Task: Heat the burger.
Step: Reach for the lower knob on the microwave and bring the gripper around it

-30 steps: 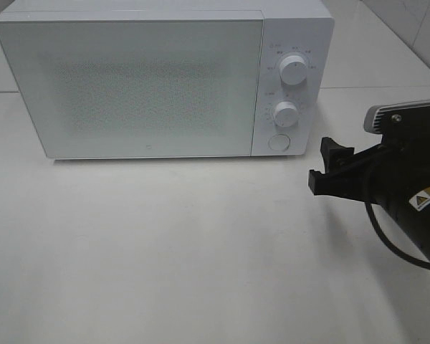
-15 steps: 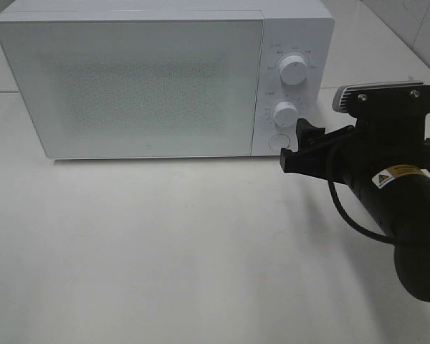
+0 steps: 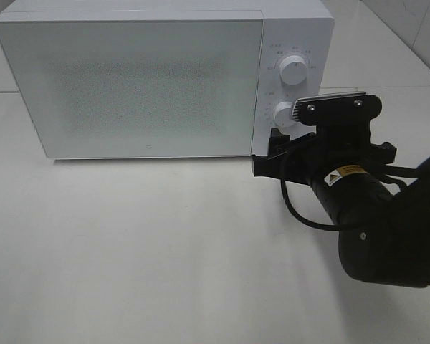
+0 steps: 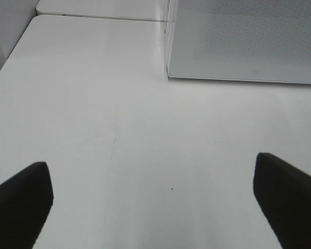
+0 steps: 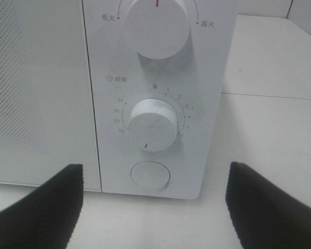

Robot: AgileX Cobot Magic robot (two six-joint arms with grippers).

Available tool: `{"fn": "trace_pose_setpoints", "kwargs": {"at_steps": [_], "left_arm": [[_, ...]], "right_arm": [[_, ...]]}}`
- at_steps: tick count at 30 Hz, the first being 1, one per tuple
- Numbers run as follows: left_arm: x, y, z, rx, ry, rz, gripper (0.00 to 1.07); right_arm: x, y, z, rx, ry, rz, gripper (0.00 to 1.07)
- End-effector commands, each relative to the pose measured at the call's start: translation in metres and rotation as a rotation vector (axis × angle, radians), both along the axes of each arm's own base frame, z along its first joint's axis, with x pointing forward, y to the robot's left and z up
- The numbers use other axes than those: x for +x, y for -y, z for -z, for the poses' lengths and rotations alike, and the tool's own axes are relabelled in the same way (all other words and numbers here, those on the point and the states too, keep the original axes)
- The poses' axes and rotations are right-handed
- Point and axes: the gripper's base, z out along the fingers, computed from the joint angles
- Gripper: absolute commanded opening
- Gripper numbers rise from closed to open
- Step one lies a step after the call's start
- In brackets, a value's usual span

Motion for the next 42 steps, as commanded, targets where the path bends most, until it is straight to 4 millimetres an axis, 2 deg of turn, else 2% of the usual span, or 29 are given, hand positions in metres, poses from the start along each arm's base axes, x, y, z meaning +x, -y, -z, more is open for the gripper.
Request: {"fn": "trace_pose_setpoints", "kwargs": {"at_steps": [1,13,26,42], "left_arm": [[-0.003,0.001,0.000,-0.009,0.036,-0.002,0.98],[-0.003,0.001,0.000,-0.009,0.036,-0.002,0.98],[-0.003,0.001,0.000,-0.009,0.036,-0.002,0.98],[-0.003,0.001,0.000,-0.009,0.036,-0.002,0.98]], "right_arm": [[0.012,-0.001,-0.010,-0.002,0.151,0.044,0.75],[0.046,-0.004,-0.002,0.010,0.167,0.068,0.75],[0.068,-0.008,0.012,0.006,0.136,0.065,0.75],[0.071,-0.005,0.012,0.000,0.144,0.062,0.74]]}}
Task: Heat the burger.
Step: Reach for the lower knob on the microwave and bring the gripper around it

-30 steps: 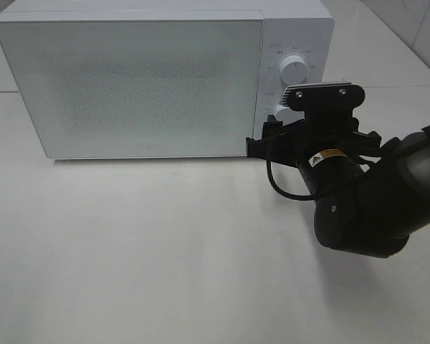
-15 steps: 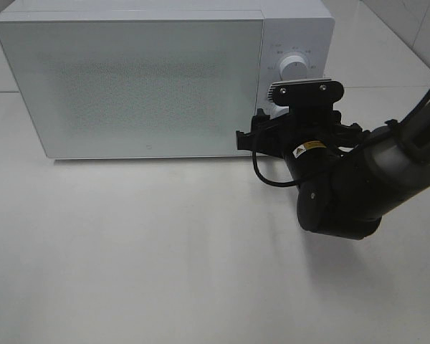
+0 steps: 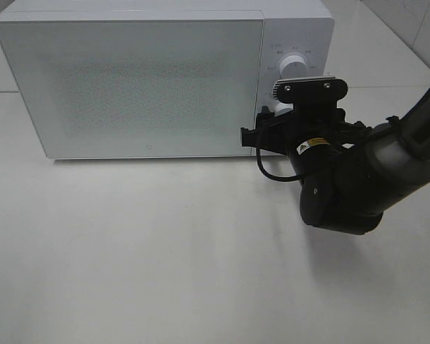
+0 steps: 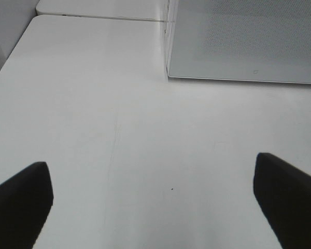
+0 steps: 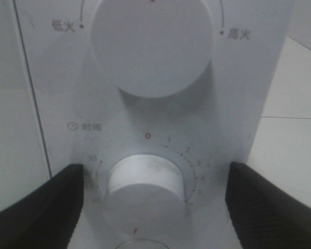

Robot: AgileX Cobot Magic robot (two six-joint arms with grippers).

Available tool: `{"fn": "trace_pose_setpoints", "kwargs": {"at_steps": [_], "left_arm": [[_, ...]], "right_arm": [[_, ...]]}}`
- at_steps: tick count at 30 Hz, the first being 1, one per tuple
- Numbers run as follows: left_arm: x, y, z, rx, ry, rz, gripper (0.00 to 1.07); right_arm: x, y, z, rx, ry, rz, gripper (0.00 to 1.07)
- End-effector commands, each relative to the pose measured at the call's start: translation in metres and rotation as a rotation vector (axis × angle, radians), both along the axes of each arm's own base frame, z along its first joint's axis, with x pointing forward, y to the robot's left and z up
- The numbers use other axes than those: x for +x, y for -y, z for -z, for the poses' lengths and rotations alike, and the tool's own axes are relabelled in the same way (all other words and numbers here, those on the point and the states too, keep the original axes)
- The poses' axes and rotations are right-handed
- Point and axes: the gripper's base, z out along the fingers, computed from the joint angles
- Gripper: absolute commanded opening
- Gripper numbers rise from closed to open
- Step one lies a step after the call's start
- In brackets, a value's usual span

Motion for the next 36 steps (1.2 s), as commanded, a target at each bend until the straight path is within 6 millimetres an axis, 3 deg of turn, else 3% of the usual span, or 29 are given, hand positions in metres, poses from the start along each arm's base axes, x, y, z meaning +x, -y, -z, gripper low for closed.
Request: {"fn": "trace_pose_setpoints", "kwargs": {"at_steps": [1,4,5,6,8,9,10,13,28,36], "left_arm": [[-0.0028,0.0007,0.0001,-0.009,0.035,-0.001,0.98],[-0.0028,0.0007,0.0001,-0.009,0.035,-0.001,0.98],[-0.0028,0.0007,0.0001,-0.009,0.035,-0.001,0.98],[-0.0028,0.0007,0.0001,-0.009,0.035,-0.001,0.98],[-0.0028,0.0007,0.0001,-0.009,0.035,-0.001,0.98],[-0.0028,0.0007,0.0001,-0.009,0.035,-0.001,0.98],[-0.0028,0.0007,0.0001,-0.009,0.035,-0.001,0.98],[-0.0028,0.0007,0.0001,-0.009,0.035,-0.001,0.98],[-0.0028,0.0007,0.0001,-0.009,0.035,-0.001,0.98],[-0.0028,0.0007,0.0001,-0.009,0.035,-0.001,0.98]], "right_arm": [[0.0017,0.0004,-0.0081,-0.007,0.088,0.007,0.70],[0.0017,0.0004,-0.0081,-0.007,0.088,0.007,0.58],[0.0017,0.0003,-0.0078,-0.007,0.085,0.007,0.46],[0.0017,0.0003,-0.0078,-0.007,0.085,0.007,0.46],[0.0017,0.0002,-0.0074,-0.007,0.080,0.005,0.25],[0.0017,0.0002,-0.0074,-0.007,0.080,0.005,0.25],[0.0017,0.0001,-0.0069,-0.007,0.074,0.004,0.14],[0.0017,0.0000,-0.0063,-0.007,0.068,0.003,0.06],[0.0016,0.0005,-0.0085,0.031,0.094,0.009,0.07],[0.0016,0.0005,-0.0085,0.230,0.101,0.015,0.07]]}}
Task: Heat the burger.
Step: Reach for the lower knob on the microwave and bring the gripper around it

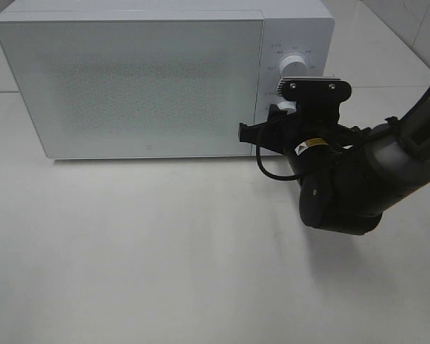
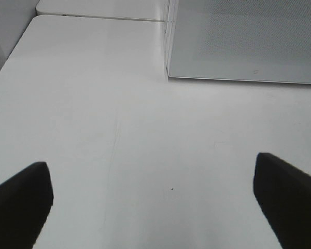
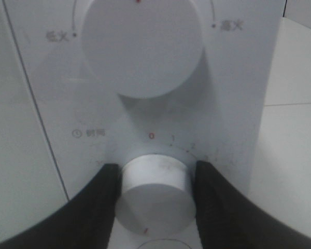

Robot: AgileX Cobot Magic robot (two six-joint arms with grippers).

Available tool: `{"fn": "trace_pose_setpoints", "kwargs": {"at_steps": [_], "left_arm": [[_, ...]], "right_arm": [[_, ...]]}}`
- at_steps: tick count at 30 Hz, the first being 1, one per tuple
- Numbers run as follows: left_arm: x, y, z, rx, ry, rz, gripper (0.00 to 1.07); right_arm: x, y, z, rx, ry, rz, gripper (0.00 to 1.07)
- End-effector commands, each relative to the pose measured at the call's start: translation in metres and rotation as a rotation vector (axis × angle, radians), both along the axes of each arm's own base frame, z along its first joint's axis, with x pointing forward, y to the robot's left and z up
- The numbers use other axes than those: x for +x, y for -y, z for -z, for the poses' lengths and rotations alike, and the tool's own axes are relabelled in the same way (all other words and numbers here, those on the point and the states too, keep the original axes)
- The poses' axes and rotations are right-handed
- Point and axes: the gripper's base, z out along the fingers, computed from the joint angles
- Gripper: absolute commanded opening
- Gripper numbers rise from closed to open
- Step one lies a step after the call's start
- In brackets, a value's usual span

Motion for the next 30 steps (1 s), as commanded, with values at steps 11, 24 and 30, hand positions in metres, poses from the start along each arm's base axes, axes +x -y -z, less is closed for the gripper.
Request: {"fn": "trace_pose_setpoints", "kwargs": {"at_steps": [11,24,30], "left_arm": [[-0.0028,0.0007,0.0001,-0.009,0.035,-0.001,0.98],[-0.0028,0.0007,0.0001,-0.009,0.035,-0.001,0.98],[-0.0028,0.0007,0.0001,-0.009,0.035,-0.001,0.98]], "right_arm": [[0.0018,0.0011,-0.0050,0.438,0.061,0.033,0.07],[0.0018,-0.0015,-0.0067,0.840,0.074,0.016,0.07],[0.0018,-0.0012,-0.0067,1.009,0.076,0.025,0.07]]}}
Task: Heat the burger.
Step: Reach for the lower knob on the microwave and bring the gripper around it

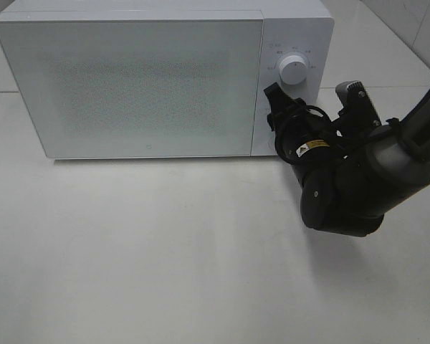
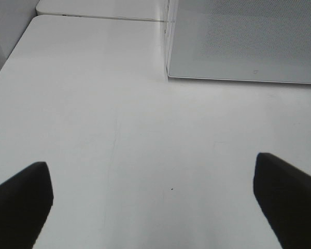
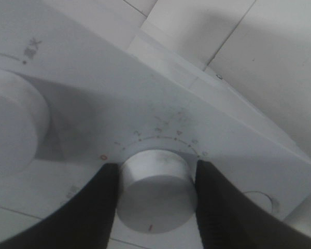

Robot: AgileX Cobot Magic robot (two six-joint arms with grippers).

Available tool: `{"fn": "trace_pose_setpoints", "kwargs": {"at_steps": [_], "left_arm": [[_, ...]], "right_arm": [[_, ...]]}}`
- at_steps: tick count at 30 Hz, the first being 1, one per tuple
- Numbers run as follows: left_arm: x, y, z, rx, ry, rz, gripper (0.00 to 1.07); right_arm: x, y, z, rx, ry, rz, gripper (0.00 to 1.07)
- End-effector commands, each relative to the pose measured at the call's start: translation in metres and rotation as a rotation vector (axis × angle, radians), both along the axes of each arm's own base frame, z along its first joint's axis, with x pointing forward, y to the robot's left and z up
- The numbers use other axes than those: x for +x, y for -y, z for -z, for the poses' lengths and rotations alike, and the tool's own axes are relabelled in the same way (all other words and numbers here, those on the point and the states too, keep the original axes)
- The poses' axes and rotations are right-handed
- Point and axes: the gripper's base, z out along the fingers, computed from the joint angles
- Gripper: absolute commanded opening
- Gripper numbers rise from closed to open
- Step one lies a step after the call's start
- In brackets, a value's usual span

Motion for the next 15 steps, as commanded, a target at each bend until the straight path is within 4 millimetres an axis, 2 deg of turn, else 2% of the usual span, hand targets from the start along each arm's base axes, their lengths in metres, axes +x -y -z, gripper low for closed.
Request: {"fn": "trace_pose_setpoints", "kwargs": {"at_steps": [1,11,15], "left_arm": [[-0.0028,0.0007,0.0001,-0.009,0.035,-0.001,0.98],[-0.0028,0.0007,0.0001,-0.009,0.035,-0.001,0.98],[-0.0028,0.0007,0.0001,-0.009,0.035,-0.001,0.98]], "right_arm": [[0.0027,-0.0019,-0.0079,0.097,0.075,-0.007,0.07],[0.0025,0.0029,-0.0107,0.390,0.118,0.051,0.08],[0.0024,0.0036,-0.0105,0.428,0.119,0.060,0.09]]}}
